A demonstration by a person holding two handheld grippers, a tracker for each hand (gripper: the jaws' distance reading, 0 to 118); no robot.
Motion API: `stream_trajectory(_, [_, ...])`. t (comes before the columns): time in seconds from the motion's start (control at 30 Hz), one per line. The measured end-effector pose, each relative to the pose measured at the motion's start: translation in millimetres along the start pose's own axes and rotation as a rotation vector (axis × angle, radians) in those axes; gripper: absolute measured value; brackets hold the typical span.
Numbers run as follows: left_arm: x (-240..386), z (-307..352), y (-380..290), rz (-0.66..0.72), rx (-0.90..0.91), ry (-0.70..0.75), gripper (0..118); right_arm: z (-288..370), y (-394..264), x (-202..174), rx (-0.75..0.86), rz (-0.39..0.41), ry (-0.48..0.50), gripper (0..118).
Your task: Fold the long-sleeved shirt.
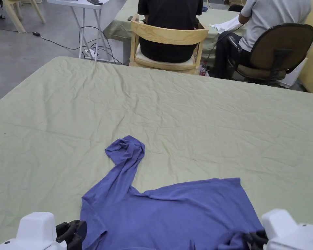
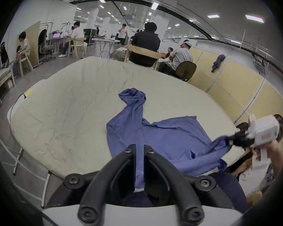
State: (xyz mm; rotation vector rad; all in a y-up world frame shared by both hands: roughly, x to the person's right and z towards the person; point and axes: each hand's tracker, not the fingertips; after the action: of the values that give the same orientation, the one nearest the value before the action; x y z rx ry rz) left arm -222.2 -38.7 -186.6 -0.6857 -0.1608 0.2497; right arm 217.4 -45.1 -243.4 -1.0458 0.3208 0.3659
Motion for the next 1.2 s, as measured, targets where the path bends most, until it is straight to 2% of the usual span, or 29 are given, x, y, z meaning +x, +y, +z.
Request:
stream_trajectory(0.03, [1,2,-1,0.002,-0.005,0.001,9,-10,-10,-2,-0.044,-0.001,-0.024,6])
stream_trajectory(0.07, [2,3,-2,0.005,-0.010,0.001,9,-23,-19,-4,-0.082,0.002,-0.049,11])
stream_trajectory(0.1, [2,4,-3,0.008,-0.016,0.002,9,-37,-27,-2,-0.099,-0.012,-0.072,36])
stream_trajectory(0.17, [4,6,-4,0.008,-0.026,0.011,9,-51,-35,-1,-0.092,-0.048,-0.103,110])
stream_trajectory(0.2, [4,7,-6,0.008,-0.032,0.019,9,-52,-39,-1,-0.054,-0.073,-0.140,118])
stream_trajectory(0.27, [1,9,-7,0.013,-0.039,0.032,9,-37,-37,0,0.079,-0.160,-0.177,113])
stream_trajectory(0.33, [-1,11,-9,0.022,-0.040,0.042,9,-26,-29,0,0.127,-0.258,-0.108,114])
stream_trajectory(0.37, [-2,11,-9,0.027,-0.046,0.047,9,-18,-28,7,0.138,-0.272,-0.104,106])
stream_trajectory(0.4, [-3,10,-10,0.028,-0.052,0.051,9,-14,-25,8,0.135,-0.275,-0.108,106])
stream_trajectory(0.47, [-3,5,-11,0.030,-0.069,0.060,9,-6,-21,11,0.158,-0.285,-0.031,92])
stream_trajectory(0.5, [-4,1,-12,0.032,-0.076,0.062,9,-6,-19,11,0.170,-0.286,-0.022,37])
stream_trajectory(0.53, [-4,-2,-12,0.035,-0.084,0.065,9,-9,-19,3,0.183,-0.271,-0.040,3])
stream_trajectory(0.57, [-4,-7,-11,0.045,-0.091,0.066,9,-9,-18,2,0.183,-0.296,-0.061,4])
stream_trajectory(0.67, [-7,-29,-7,0.088,-0.112,0.071,11,-15,-18,1,0.200,-0.318,0.024,4])
stream_trajectory(0.7, [-10,-40,-4,0.104,-0.108,0.073,34,-17,-18,2,0.200,-0.330,0.032,4])
stream_trajectory(0.73, [-14,-60,2,0.118,-0.105,0.083,70,-21,-18,2,0.194,-0.339,0.032,4])
stream_trajectory(0.77, [-19,-84,8,0.128,-0.136,0.110,106,-27,-17,3,0.183,-0.349,0.021,9])
stream_trajectory(0.8, [-25,-110,13,0.134,-0.191,0.157,117,-34,-17,6,0.175,-0.364,0.021,17])
stream_trajectory(0.83, [-30,-127,17,0.148,-0.157,0.142,112,-40,-16,8,0.165,-0.374,0.016,19])
stream_trajectory(0.87, [-35,-150,20,0.128,-0.174,0.225,112,-47,-15,11,0.150,-0.388,0.012,19])
stream_trajectory(0.97, [-42,-209,17,-0.005,-0.243,0.351,110,-63,-9,25,0.116,-0.420,0.008,19])
stream_trajectory(1.0, [-46,-225,13,-0.028,-0.269,0.360,104,-67,-6,29,0.116,-0.424,0.007,19])
stream_trajectory(1.07, [-51,-243,7,0.011,-0.294,0.334,88,-77,2,38,0.113,-0.425,0.001,19])
stream_trajectory(1.13, [-53,-242,3,0.022,-0.292,0.325,83,-87,12,47,0.099,-0.417,-0.019,19])
stream_trajectory(1.17, [-49,-237,4,-0.004,-0.261,0.321,66,-92,18,52,0.089,-0.407,-0.038,19])
stream_trajectory(1.2, [-44,-232,5,-0.039,-0.239,0.313,20,-96,25,55,0.084,-0.399,-0.051,19])
